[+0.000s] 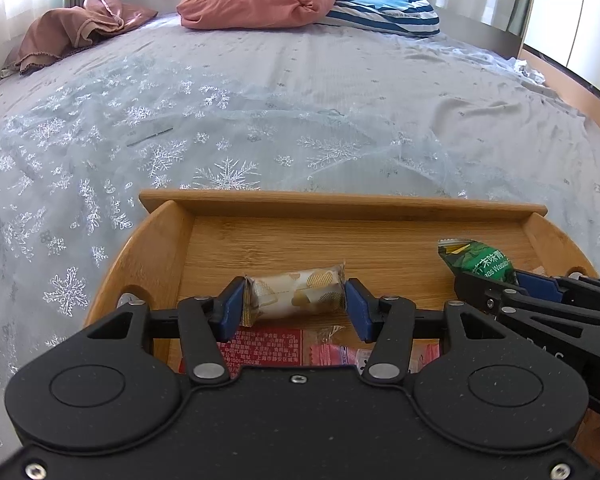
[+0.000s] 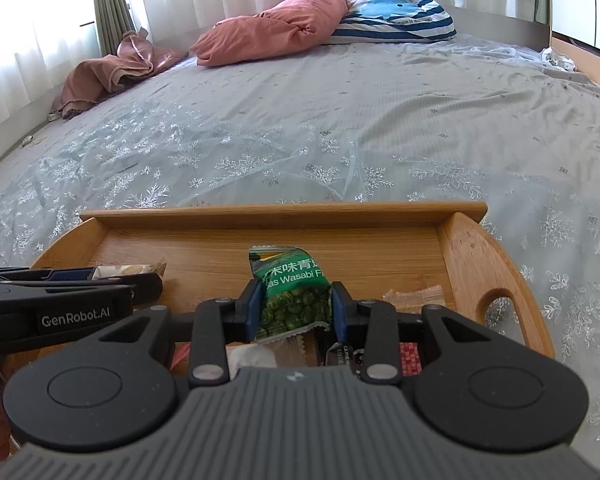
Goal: Organize snacks
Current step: 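Carry the wafer pack and green bag over the tray with both grippers, then open both grippers to drop the wafer pack and green bag onto the tray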
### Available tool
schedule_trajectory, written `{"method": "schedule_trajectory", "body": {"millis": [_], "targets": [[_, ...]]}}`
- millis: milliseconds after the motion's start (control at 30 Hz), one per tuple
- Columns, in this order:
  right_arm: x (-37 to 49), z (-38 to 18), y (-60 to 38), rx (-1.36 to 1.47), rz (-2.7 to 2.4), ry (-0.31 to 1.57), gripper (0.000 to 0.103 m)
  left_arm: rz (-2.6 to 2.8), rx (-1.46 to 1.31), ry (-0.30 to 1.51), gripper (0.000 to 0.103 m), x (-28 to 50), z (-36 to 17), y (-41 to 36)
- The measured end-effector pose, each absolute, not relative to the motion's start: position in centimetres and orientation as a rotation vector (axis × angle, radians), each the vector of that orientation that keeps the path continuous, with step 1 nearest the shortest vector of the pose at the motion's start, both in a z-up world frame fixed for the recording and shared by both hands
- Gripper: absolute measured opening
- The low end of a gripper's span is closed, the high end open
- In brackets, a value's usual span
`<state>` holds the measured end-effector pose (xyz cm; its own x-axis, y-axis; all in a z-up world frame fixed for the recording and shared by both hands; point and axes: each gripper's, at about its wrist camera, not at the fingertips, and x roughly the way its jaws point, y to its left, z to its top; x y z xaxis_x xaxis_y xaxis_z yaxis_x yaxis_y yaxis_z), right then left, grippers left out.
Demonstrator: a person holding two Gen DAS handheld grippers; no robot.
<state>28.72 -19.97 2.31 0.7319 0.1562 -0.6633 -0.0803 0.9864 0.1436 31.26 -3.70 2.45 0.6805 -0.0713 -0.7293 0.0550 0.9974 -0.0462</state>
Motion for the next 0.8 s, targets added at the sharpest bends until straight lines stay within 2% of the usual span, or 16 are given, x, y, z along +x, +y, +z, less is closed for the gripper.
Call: {"method": "schedule_trajectory", "body": {"millis": [200,400,800], "targets": [[28.8,2.2,-19.7,0.102,0.127,0.741,0.043,-0.065,-0.019,0.822,0.053,31.1,2.5,-3.9],[28.6,2.4,-19.6,0.100,0.137,0.736,0.055,-0.051,-0.023,0.828,0.056,30.9,2.7,-3.5],[27.6,3.4,-19.3,0.087,0.142,0.725,0.061,-0.031,-0.010,0.810,0.078,29.3,3.9,-2.6]]}}
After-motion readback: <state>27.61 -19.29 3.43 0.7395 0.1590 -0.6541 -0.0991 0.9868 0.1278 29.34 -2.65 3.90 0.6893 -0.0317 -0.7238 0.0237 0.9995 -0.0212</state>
